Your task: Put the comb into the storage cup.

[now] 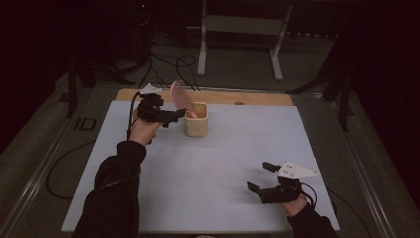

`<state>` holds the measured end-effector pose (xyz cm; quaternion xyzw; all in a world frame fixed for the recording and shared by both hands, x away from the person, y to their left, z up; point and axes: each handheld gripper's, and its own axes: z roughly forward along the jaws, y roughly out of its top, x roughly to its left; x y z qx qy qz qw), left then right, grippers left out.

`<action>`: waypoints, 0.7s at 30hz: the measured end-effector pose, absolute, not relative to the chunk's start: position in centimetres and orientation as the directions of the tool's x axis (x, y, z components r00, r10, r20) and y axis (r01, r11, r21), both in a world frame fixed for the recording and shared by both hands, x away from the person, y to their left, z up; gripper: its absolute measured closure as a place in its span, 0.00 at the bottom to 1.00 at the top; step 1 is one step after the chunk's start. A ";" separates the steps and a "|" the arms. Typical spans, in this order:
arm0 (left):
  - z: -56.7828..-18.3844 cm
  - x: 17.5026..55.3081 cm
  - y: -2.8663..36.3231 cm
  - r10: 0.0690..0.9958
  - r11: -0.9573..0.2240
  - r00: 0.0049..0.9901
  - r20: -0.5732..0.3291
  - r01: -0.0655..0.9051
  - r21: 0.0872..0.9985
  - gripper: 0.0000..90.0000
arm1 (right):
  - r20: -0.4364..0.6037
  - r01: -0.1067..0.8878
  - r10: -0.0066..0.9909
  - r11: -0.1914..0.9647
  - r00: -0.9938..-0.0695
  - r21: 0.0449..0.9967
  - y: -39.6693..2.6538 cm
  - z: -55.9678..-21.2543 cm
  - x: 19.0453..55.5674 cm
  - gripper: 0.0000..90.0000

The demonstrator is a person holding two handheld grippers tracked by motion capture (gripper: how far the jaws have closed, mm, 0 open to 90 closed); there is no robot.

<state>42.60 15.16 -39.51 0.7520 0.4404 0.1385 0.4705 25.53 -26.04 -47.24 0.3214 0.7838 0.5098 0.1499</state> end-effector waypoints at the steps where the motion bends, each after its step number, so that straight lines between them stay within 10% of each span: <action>1: -39.6 42.5 15.3 0.792 -0.172 0.574 -0.205 0.533 0.828 0.00 | 0.090 0.350 0.658 0.276 -0.748 0.895 -26.0 -47.2 25.5 0.10; 21: -42.0 39.5 16.6 0.767 -0.224 0.612 -0.196 0.540 0.811 0.00 | 0.089 0.356 0.661 0.281 -0.745 0.891 -26.0 -47.4 25.6 0.10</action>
